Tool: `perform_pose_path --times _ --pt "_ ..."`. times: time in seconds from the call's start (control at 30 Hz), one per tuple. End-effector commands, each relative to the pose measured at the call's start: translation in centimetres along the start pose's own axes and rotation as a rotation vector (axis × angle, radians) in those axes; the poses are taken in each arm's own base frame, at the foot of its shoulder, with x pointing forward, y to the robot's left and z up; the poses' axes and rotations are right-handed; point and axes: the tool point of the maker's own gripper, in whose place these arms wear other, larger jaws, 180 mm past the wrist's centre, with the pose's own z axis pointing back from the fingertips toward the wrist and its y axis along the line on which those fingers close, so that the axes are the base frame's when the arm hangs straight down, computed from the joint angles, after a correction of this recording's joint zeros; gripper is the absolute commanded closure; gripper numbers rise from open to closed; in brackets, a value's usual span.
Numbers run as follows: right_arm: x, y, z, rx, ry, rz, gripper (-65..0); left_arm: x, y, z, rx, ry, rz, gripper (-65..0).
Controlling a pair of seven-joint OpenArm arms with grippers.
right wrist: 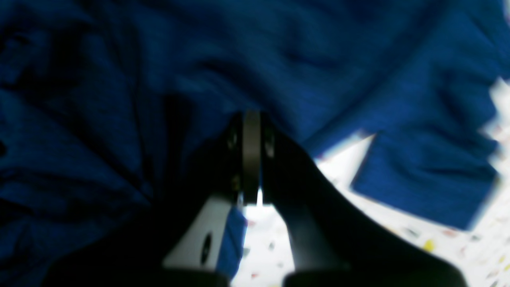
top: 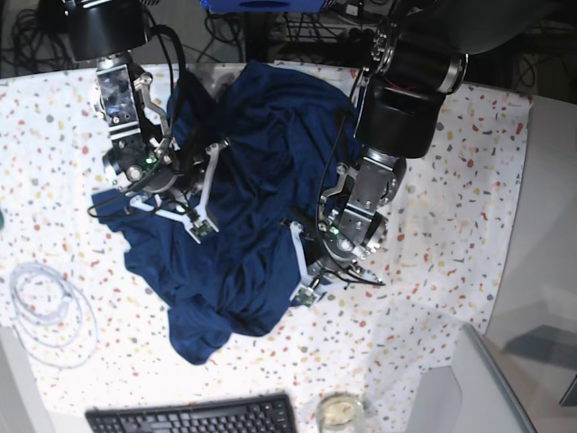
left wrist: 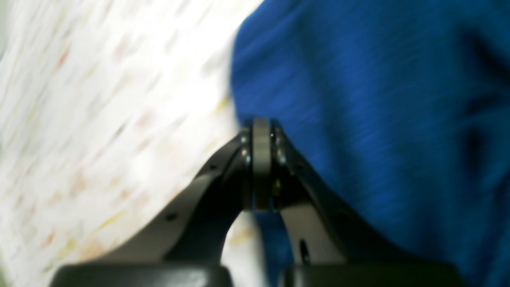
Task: Layout the t-shirt on the table in an organized manner, then fold the t-shirt properly
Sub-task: 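Drag the shirt with both grippers and release it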
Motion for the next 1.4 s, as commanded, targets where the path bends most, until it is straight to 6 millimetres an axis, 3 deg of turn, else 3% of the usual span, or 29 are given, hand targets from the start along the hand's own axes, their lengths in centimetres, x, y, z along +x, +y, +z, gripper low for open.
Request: perform_pose_path --times 0.0,0.1,0.17,0.33,0.43,0.5,0.57,0.73,0.87,0.97,1.07,1.17,1.37 --pt "1.0 -1.8 0.0 -0.037 -0.012 0.000 0.0 0.1 1.3 -0.1 0.026 -0.007 -0.003 0.0" --pt "-0.6 -4.0 -1.5 -0.044 0.049 -0.064 0.0 -3.2 2.9 0.0 0.049 0.051 -0.017 0.0" --pt "-1.9 -6.7 -2.0 -0.073 0.063 -0.117 0.0 -5.6 3.8 0.3 0.062 0.091 -0.024 0.0" --pt "-3.2 -11.6 -2.6 -0.117 0.094 -0.172 0.0 -9.8 5.8 2.7 0.116 0.113 -0.061 0.0" --pt "-2.3 -14.1 -2.7 -0.140 0.088 -0.184 0.0 -11.9 4.8 4.9 0.123 0.158 -0.074 0.0" --pt "-0.4 -15.4 -2.6 -0.152 0.055 -0.184 0.0 -12.3 3.8 6.5 0.124 0.166 -0.076 0.0" --pt "1.3 -16.4 -2.6 -0.154 0.030 -0.188 0.0 -12.1 2.4 8.1 0.119 0.157 -0.067 0.0" --pt "6.7 -18.8 -1.6 -0.175 -0.089 -0.191 0.0 -9.2 -0.1 10.7 0.114 0.101 -0.018 0.0" --pt "10.0 -20.3 0.2 -0.213 -0.159 -0.169 0.0 -6.0 1.6 12.4 0.166 0.040 -0.006 0.0" --pt "8.9 -21.1 2.7 -0.279 -0.104 -0.136 0.0 -3.7 4.3 12.9 0.223 0.013 -0.016 0.0" --pt "6.9 -18.8 4.7 -0.313 -0.073 -0.093 0.0 -1.5 5.8 11.9 0.242 -0.007 -0.011 0.0" --pt "4.7 -14.4 5.8 -0.294 -0.080 -0.072 0.0 0.8 6.2 9.5 0.222 -0.007 0.001 0.0" --pt "0.3 -6.8 4.5 -0.176 -0.043 -0.110 0.0 4.5 5.0 3.9 0.116 -0.013 0.046 0.0"
